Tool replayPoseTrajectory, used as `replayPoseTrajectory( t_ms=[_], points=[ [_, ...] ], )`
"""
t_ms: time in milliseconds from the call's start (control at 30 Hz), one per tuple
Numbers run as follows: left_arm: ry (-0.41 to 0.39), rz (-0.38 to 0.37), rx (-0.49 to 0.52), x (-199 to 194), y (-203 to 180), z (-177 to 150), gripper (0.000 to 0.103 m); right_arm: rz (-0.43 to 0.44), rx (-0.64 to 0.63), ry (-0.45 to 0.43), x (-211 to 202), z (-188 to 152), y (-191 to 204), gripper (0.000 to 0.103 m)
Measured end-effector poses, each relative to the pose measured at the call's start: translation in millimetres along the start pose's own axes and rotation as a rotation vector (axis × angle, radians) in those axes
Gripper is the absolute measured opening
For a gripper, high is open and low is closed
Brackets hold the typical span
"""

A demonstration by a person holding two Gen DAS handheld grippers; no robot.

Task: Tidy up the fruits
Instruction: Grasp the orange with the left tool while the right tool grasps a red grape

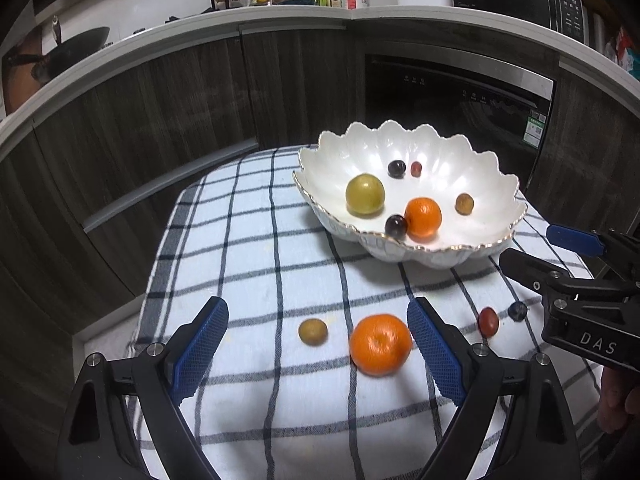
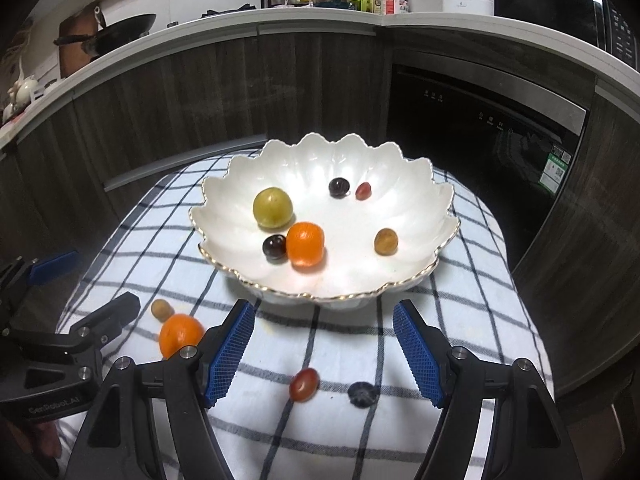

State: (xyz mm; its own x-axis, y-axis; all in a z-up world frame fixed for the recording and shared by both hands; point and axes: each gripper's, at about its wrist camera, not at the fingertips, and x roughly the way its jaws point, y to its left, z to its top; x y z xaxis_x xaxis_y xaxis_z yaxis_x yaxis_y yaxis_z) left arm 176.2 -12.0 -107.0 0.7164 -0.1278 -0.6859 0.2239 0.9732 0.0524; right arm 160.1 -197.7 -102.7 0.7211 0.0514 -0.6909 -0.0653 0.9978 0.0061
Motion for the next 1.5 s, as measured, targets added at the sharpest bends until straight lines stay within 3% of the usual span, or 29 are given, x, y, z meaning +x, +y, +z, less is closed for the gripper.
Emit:
replayPoseTrajectory(
  t_ms=[333, 533, 733, 833, 933, 1100, 1500],
  points=[
    [-0.017, -0.038, 0.05, 6, -11, -16, 0.092, 0.003, -0.022, 0.011, 3, -16, 3, 0.073],
    [-0.018, -0.06, 0.119, 14, -24, -23, 0.086, 0.007, -0.03, 0.02, 11, -24, 5, 0.071],
    [-0.007, -0.065, 0.134, 23, -29, -27, 0.084, 0.02, -0.032, 0.049, 19, -33, 7, 0.064],
    [0.005, -0.065, 0.149, 28, -32, -30, 0.08, 0.023, -0.035, 0.061, 23, -37, 7, 0.06],
    [0.008, -0.067, 0.162, 32, -35, -32, 0.069, 0.029, -0.031, 0.073, 27, -41, 7, 0.058],
    [0.028, -0.091, 0.164, 38, -38, -31, 0.068, 0.042, -0.031, 0.098, 34, -46, 9, 0.052],
    [0.124, -0.103, 0.157, 62, -39, -35, 0.056, 0.055, -0.023, 0.144, 49, -54, 7, 0.041]
  ],
)
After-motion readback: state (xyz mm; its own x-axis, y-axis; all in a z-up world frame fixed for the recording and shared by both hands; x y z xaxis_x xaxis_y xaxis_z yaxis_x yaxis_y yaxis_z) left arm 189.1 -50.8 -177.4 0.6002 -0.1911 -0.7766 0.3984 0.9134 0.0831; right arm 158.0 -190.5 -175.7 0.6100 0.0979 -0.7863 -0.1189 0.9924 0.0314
